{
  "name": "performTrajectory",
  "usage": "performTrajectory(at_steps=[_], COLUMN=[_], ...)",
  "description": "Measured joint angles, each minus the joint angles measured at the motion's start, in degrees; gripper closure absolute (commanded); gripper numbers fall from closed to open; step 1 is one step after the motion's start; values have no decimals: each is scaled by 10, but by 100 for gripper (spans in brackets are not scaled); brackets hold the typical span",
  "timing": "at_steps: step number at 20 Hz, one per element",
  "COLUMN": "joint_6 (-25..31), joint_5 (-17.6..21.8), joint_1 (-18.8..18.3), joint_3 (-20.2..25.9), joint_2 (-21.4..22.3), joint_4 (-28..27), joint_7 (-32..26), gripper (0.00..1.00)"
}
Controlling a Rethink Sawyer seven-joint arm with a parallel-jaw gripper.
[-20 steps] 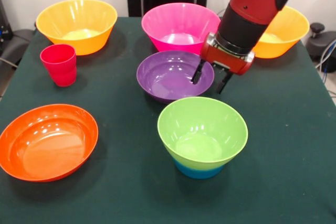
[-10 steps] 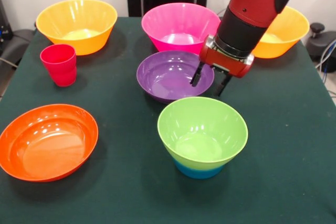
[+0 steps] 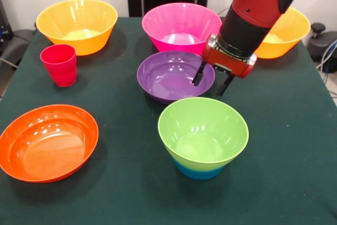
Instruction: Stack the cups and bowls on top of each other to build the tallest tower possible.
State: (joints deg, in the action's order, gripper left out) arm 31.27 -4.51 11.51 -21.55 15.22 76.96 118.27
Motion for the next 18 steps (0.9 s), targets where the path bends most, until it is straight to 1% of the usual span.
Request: performTrajectory(at_steps=[2,3,18], joint_6=[6,10,13], joint_5=[0,0,0], joint_1=[0,0,-2], joint_3=[0,0,0], joint_2=[0,0,0], joint_4=[-1,-2,-5], joint_7=[0,0,0], gripper=[0,100,100])
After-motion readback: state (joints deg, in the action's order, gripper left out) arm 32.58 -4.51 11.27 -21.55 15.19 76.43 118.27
